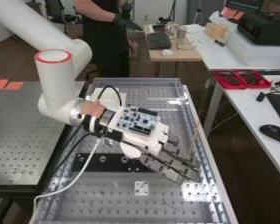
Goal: Grab the drill bit and place it in the clear container
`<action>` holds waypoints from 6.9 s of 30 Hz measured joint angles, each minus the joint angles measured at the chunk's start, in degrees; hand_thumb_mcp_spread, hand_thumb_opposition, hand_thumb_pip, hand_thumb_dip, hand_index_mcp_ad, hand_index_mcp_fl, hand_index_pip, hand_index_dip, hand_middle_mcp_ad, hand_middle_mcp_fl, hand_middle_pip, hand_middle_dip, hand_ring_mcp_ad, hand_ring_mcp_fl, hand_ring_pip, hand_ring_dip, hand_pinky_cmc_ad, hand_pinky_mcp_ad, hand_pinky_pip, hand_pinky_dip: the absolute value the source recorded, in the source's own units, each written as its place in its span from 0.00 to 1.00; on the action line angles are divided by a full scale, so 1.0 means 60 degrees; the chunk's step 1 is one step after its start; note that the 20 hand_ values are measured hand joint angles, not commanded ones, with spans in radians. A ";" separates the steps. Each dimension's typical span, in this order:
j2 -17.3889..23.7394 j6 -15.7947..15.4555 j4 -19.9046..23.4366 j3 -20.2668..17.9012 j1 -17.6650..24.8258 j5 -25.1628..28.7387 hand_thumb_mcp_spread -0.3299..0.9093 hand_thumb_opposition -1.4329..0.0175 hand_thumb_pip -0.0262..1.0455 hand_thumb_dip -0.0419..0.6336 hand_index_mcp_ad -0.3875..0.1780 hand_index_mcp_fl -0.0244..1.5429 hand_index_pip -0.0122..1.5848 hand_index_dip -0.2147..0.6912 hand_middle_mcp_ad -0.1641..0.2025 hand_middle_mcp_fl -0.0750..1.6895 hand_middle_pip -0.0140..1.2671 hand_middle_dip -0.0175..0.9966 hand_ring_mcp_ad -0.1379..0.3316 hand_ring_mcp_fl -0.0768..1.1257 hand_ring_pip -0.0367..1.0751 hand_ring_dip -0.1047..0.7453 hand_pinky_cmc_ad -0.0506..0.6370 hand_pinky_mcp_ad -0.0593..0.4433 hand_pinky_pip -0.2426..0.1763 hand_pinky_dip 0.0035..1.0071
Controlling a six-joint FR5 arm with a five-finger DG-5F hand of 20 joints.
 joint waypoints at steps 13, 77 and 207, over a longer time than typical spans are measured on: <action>-0.0136 -0.0079 0.0030 0.0059 0.0014 -0.0229 0.63 0.40 0.59 0.47 0.60 0.24 0.81 0.49 0.65 0.15 0.10 0.14 0.65 0.08 0.10 0.14 0.38 0.39 0.33 0.18; -0.0555 -0.0559 -0.0212 0.0632 -0.0246 -0.0840 0.66 0.37 0.60 0.48 0.49 0.28 0.78 0.48 0.62 0.16 0.11 0.17 0.64 0.07 0.12 0.15 0.37 0.39 0.40 0.18; 0.1821 -0.1268 -0.1402 0.0309 0.0567 -0.1717 0.68 0.33 0.49 0.46 0.50 0.57 0.71 0.48 0.63 0.23 0.11 0.17 0.65 0.10 0.12 0.18 0.41 0.39 0.44 0.19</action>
